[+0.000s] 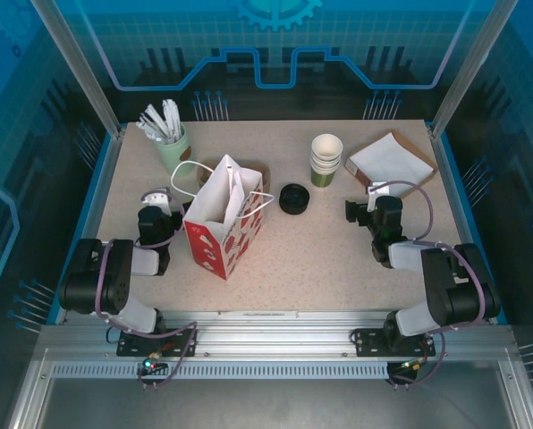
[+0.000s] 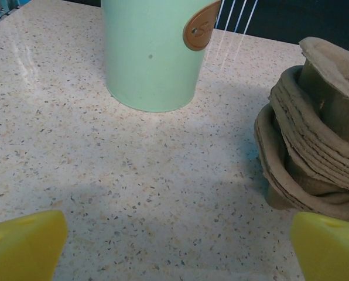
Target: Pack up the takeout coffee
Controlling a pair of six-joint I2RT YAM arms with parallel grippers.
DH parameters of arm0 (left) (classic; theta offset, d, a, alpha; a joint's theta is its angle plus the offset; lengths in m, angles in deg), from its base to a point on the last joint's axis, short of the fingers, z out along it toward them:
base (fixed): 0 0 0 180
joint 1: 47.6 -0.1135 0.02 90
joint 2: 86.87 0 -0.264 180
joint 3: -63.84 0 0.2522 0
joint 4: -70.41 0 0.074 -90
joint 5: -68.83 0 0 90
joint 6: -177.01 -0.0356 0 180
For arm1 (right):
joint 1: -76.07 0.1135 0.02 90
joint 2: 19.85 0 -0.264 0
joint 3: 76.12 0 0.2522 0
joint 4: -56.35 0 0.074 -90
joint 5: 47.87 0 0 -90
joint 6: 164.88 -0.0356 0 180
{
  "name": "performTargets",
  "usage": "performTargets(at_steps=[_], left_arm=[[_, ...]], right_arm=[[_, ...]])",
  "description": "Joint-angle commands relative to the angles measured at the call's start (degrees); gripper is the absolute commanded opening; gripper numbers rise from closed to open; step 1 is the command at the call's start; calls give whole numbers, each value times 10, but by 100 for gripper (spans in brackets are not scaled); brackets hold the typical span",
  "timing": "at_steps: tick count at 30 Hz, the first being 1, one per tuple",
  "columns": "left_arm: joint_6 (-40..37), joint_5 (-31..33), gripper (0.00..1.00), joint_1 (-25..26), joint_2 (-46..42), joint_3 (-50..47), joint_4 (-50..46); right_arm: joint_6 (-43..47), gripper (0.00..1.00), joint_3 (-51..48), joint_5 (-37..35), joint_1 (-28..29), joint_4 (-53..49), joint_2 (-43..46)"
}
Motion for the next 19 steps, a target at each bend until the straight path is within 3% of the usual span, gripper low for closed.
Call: performTargets(at_steps=[1, 19], left_arm=[[-18, 16, 99, 9, 1, 12, 15], [-20, 14, 99, 9, 1, 10, 19]], right_arm=[[5, 100, 13, 14, -11, 17, -5], [9, 100, 13, 22, -11, 16, -5]])
